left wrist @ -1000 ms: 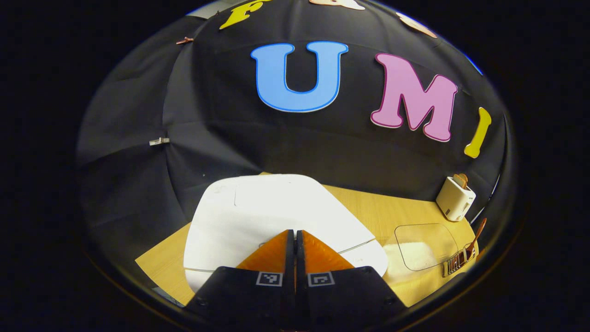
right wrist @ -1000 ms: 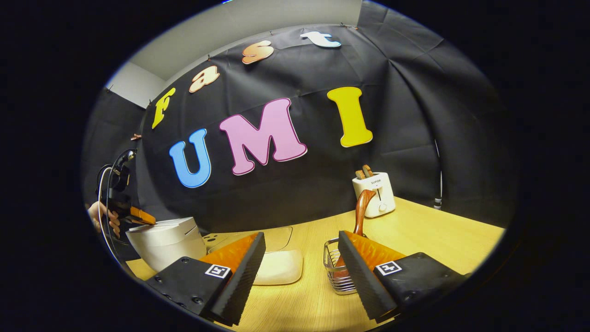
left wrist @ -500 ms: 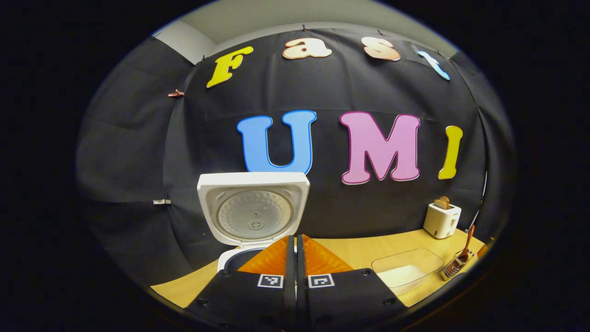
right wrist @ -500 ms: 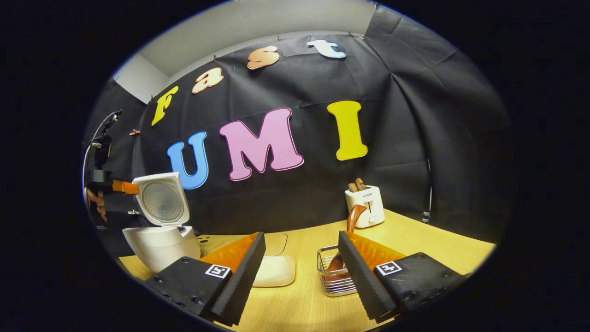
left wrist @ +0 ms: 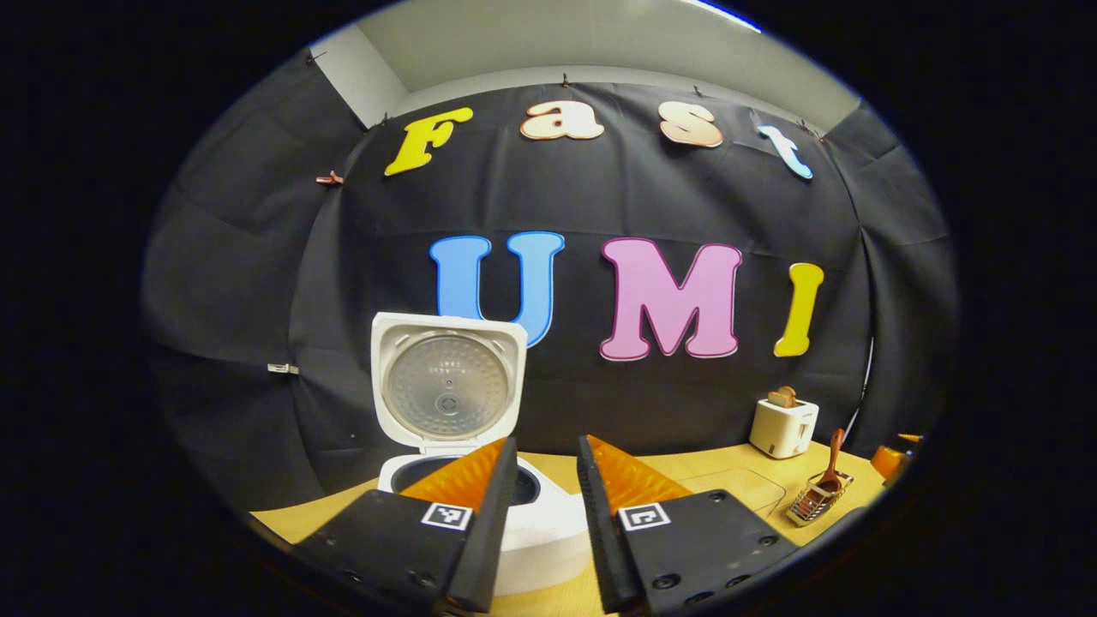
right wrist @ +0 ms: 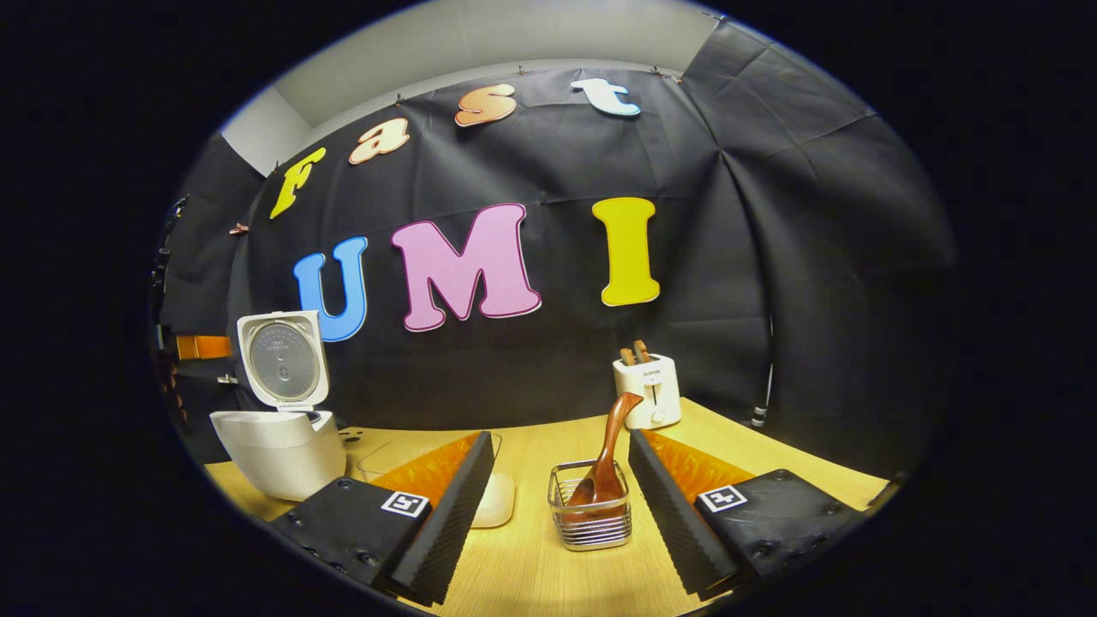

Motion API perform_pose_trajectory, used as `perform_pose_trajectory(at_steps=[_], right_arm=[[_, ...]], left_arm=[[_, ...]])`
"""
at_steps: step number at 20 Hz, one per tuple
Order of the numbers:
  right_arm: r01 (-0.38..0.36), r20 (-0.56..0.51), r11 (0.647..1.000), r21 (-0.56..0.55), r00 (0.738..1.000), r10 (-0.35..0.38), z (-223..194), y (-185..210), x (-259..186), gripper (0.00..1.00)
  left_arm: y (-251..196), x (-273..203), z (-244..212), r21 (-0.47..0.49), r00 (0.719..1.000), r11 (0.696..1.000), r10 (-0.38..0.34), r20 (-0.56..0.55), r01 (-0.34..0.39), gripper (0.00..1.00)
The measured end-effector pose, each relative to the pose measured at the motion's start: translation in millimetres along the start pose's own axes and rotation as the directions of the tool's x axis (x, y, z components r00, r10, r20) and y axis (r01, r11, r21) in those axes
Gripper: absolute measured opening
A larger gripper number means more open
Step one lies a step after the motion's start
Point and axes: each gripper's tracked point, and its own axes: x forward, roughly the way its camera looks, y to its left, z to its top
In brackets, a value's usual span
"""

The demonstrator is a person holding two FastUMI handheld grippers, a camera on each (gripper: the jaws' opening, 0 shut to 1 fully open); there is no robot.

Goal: Close the left gripper, press the button to open the rice cooker; take a wooden spoon from the chopstick holder with the right hand, scoop a spoonful of rice and pour it into the rice cooker, then put the wooden spoon back into the chopstick holder.

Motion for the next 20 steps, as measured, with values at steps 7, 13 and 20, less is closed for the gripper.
perform_pose_trajectory(at_steps=[7, 13, 20], right_arm=[[0.024, -0.044, 0.997, -0.070, 0.999, -0.027, 1.3, -21.7, 40.3, 0.98], [-0.003, -0.162, 1.000, -0.005, 0.987, 0.002, -20.5, -41.0, 96.7, 0.98], [0.010, -0.331, 0.997, 0.081, 0.943, 0.017, -63.2, -73.1, 160.2, 0.98]], left_arm=[[-35.3, -11.5, -20.8, 0.031, 0.996, 0.996, -0.084, 0.007, 0.084, 0.98], [-36.4, -16.6, -31.5, -0.003, 0.995, 0.995, -0.097, 0.001, 0.097, 0.98], [-35.2, -7.5, -53.1, -0.011, 0.995, 0.995, -0.095, -0.033, 0.095, 0.98]])
